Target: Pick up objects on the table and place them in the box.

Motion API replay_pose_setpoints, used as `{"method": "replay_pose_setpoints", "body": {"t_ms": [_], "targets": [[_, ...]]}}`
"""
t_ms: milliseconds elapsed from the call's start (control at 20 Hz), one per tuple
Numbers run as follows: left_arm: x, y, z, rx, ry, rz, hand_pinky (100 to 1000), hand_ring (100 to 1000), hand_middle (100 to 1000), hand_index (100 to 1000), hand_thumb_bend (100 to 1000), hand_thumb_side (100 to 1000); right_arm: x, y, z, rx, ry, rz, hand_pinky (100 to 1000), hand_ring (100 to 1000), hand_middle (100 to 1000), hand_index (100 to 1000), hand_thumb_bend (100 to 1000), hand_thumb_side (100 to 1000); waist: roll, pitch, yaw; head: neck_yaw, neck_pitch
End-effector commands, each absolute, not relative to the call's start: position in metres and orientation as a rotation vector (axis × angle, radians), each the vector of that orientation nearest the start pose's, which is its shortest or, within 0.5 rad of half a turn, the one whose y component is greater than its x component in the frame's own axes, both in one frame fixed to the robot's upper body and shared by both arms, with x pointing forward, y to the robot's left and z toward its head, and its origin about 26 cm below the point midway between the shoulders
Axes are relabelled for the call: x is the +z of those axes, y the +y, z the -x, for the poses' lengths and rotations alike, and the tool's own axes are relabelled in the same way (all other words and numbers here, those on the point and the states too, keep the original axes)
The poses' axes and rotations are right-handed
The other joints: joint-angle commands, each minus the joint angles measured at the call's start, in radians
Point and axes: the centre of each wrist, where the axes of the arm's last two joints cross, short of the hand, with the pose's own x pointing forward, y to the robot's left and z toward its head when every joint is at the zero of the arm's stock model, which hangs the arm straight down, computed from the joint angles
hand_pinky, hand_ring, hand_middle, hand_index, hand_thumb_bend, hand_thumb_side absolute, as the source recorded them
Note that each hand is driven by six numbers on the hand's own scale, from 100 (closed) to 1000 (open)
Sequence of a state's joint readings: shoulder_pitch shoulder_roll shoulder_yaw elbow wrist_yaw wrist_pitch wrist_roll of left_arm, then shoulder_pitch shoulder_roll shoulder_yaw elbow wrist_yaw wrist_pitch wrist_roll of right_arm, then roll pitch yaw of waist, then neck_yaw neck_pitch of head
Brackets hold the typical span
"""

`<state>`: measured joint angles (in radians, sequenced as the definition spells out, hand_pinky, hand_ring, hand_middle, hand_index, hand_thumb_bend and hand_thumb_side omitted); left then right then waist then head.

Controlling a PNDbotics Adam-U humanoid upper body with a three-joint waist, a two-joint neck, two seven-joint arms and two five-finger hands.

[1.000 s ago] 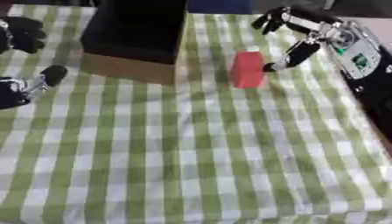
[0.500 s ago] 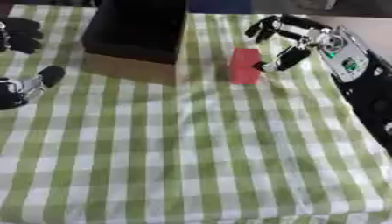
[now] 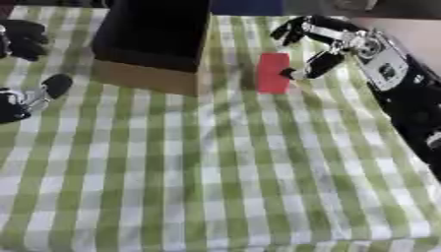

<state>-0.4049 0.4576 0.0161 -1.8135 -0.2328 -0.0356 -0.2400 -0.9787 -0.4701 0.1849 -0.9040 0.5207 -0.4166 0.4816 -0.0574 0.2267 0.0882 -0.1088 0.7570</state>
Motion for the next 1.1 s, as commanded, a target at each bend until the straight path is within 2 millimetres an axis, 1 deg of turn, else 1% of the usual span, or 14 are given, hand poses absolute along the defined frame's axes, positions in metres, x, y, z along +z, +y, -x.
{"method": "replay_pose_setpoints", "body": {"t_ms": [50, 200, 550, 600, 1100], "targets": [[0.217, 0.292, -0.334, -0.855, -2.106, -0.445, 693, 674, 658, 798, 593, 460, 0.238, -0.285, -0.480, 1.552, -1.733, 0.515, 809, 781, 822, 901, 395, 100, 0.004, -0.025, -0.002, 0.002, 0.006], [0.217, 0.292, -0.334, -0.856, -2.106, -0.444, 693, 674, 658, 798, 593, 460, 0.239, -0.283, -0.480, 1.559, -1.722, 0.499, 810, 783, 826, 902, 388, 100, 0.004, -0.026, -0.001, 0.002, 0.007], [0.217, 0.292, -0.334, -0.854, -2.104, -0.443, 694, 674, 658, 798, 592, 461, 0.225, -0.275, -0.483, 1.623, -1.639, 0.449, 813, 791, 839, 908, 387, 100, 0.005, -0.024, 0.000, 0.002, 0.009], [0.217, 0.292, -0.334, -0.855, -2.105, -0.442, 694, 674, 658, 798, 592, 461, 0.224, -0.274, -0.484, 1.629, -1.631, 0.444, 813, 792, 840, 909, 376, 100, 0.005, -0.024, 0.000, 0.002, 0.009], [0.216, 0.291, -0.334, -0.856, -2.103, -0.438, 693, 673, 658, 798, 593, 461, 0.211, -0.262, -0.489, 1.671, -1.570, 0.401, 812, 791, 840, 907, 385, 100, 0.006, -0.024, 0.002, -0.002, 0.013]]}}
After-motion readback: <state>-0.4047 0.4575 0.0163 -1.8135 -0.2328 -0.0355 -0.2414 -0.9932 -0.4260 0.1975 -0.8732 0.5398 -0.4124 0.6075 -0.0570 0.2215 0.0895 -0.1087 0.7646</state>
